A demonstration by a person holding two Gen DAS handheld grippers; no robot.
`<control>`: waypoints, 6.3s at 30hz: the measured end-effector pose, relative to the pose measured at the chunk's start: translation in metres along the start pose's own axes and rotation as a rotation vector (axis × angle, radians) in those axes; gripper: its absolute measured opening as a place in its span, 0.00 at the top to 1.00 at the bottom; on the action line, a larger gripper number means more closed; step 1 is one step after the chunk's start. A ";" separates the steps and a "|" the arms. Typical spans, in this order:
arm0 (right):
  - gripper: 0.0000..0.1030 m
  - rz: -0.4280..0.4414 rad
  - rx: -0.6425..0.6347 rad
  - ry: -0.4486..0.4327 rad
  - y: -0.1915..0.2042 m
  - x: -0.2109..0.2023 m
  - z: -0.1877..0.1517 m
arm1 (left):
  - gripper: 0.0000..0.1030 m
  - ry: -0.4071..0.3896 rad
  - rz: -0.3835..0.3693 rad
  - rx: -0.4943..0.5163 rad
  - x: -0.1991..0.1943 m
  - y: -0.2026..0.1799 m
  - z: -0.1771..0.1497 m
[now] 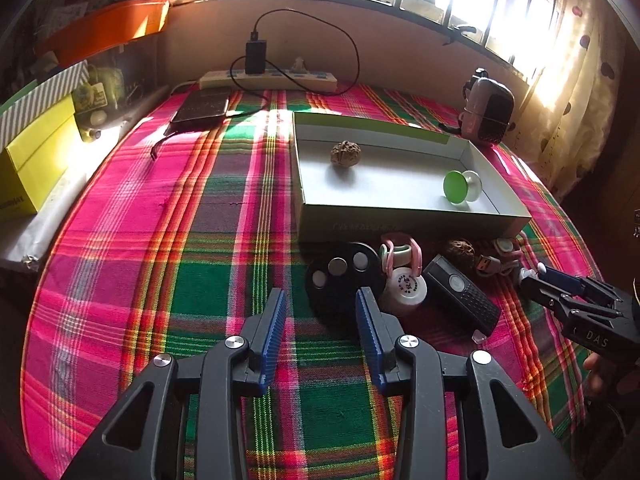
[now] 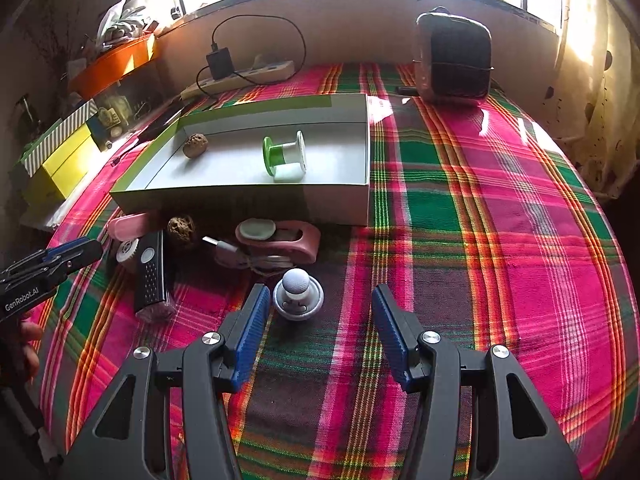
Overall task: Organize objects
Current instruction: 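Withdraw both grippers from the box toward the remaining items, then grasp the black round remote with the left gripper while the right gripper grasps the white knob, then carry the black remote and white knob over the box with both grippers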
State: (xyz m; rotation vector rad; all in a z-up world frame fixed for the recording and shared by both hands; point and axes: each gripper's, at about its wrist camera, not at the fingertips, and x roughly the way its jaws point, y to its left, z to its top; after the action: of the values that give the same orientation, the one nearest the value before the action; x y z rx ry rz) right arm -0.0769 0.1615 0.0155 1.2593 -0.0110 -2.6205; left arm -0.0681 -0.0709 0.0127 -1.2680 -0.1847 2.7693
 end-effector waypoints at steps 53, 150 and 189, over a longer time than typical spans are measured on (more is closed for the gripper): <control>0.42 -0.096 -0.069 0.023 0.006 0.014 0.008 | 0.73 0.049 -0.038 -0.034 0.037 0.006 0.029; 0.69 -0.028 -0.100 -0.063 0.008 0.063 0.132 | 0.76 0.003 -0.020 0.039 0.072 -0.024 0.106; 0.69 -0.071 -0.136 0.028 0.012 0.105 0.134 | 0.76 0.050 0.015 0.072 0.096 -0.031 0.106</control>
State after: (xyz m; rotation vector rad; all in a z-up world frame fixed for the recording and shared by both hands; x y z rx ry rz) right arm -0.2411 0.1149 0.0204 1.2709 0.2172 -2.6122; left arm -0.2100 -0.0351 0.0137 -1.3244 -0.0720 2.7271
